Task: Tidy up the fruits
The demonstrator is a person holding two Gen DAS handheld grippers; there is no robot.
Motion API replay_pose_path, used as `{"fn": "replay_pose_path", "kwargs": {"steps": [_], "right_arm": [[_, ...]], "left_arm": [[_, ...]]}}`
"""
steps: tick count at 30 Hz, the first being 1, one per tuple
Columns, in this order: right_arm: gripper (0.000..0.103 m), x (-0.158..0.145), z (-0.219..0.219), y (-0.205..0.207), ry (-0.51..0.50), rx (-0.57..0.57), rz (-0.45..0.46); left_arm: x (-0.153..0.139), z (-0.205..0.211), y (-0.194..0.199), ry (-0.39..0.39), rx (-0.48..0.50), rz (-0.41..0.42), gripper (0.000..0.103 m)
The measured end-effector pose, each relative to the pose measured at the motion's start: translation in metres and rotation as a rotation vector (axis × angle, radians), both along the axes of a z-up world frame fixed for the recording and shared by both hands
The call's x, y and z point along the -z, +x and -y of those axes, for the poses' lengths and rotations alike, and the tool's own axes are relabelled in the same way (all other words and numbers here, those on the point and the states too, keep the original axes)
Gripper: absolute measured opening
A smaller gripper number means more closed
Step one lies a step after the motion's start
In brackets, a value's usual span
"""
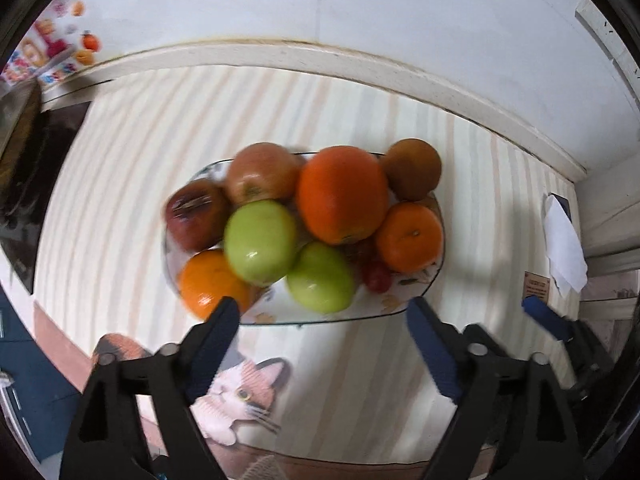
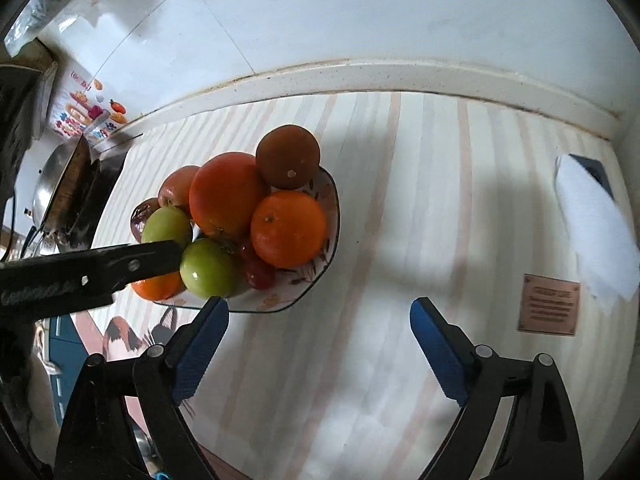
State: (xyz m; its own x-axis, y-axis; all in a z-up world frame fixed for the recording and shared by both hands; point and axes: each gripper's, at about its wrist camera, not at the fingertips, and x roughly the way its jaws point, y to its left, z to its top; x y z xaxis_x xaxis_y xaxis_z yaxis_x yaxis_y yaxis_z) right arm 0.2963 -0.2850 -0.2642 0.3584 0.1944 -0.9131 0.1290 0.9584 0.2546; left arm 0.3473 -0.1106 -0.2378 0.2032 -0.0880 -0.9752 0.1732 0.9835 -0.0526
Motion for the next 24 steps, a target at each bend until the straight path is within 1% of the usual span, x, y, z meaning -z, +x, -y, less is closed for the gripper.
{"fn": "replay_pose_path", "kwargs": {"steps": [2, 9, 12, 15, 20, 24], "right_arm": [[0.096, -0.008, -0.003, 0.000, -0.017, -0.017, 0.009], [0.099, -0.047, -0.017, -0.008, -0.109, -0.066, 0.067], [0.099, -0.062, -0.020, -0.014, -0.122, -0.067, 0.084], [0.099, -0.076, -0.024, -0.021, -0.129, -0.061, 0.099], [0.099, -0.110, -0.034, -0.047, -0.140, -0.041, 0.140], [0.099, -0.147, -0.042, -0.080, -0.148, -0.020, 0.198]], "left_arm": [[-0.005, -0.005, -0.007, 0.018, -0.015, 0.031, 0.093], [-0.028, -0.028, -0.031, 0.010, -0.069, 0.101, 0.093], [-0.038, -0.034, -0.038, 0.002, -0.071, 0.124, 0.093], [-0.054, -0.043, -0.049, -0.008, -0.070, 0.160, 0.093], [-0.087, -0.057, -0.073, -0.023, -0.063, 0.230, 0.093], [-0.116, -0.071, -0.104, -0.027, -0.056, 0.297, 0.093]]}}
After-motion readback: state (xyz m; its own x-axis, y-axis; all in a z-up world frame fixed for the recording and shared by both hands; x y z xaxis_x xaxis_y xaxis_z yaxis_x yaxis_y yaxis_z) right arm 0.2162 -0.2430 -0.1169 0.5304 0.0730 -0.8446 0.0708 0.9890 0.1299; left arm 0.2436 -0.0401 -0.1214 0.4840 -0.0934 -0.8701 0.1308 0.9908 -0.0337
